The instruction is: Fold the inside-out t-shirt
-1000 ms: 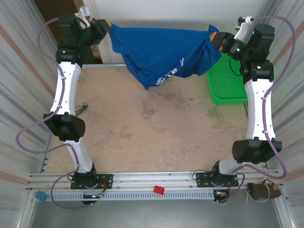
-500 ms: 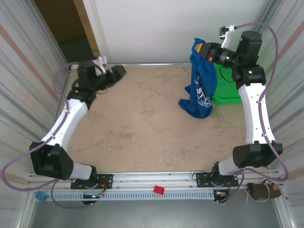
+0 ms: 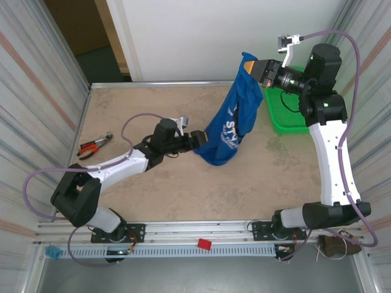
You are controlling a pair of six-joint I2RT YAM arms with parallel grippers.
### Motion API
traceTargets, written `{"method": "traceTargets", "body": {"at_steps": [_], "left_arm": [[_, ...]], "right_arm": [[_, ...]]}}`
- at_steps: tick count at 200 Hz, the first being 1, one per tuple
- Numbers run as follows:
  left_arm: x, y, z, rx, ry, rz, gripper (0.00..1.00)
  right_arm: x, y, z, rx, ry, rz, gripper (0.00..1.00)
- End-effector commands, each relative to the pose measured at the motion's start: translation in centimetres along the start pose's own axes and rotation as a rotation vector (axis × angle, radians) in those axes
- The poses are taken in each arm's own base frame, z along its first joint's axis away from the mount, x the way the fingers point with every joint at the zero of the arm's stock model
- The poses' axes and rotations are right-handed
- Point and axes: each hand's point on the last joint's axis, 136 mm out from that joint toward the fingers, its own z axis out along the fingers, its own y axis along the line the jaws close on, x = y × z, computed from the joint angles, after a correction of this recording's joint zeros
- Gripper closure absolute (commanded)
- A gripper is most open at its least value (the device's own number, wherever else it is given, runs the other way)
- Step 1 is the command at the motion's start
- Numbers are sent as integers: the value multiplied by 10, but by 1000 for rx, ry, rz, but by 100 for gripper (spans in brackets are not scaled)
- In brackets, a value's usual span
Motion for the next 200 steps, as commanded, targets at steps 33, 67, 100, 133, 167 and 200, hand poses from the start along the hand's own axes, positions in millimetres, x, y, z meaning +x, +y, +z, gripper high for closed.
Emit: {"method": "traceTargets", "body": {"at_steps": [33, 67, 100, 133, 167, 200], "left_arm": [[-4, 3, 7, -21, -173, -40, 31], [-13, 20, -22, -119, -286, 3, 30], [-15, 42, -37, -177, -319, -6, 27], [-21, 47, -29, -141, -300, -11, 26], [-26, 40, -12, -78, -259, -15, 26], [-24, 38, 10, -24, -230, -58, 26]], "right_arm": [[-2, 32, -3, -49, -24, -61, 100], [2, 34, -3, -52, -19, -64, 100], [4, 36, -3, -59, -17, -66, 100], [7, 38, -3, -64, -12, -65, 100], [8, 39, -4, -61, -18, -67, 100], [11, 39, -3, -61, -15, -64, 100]]}}
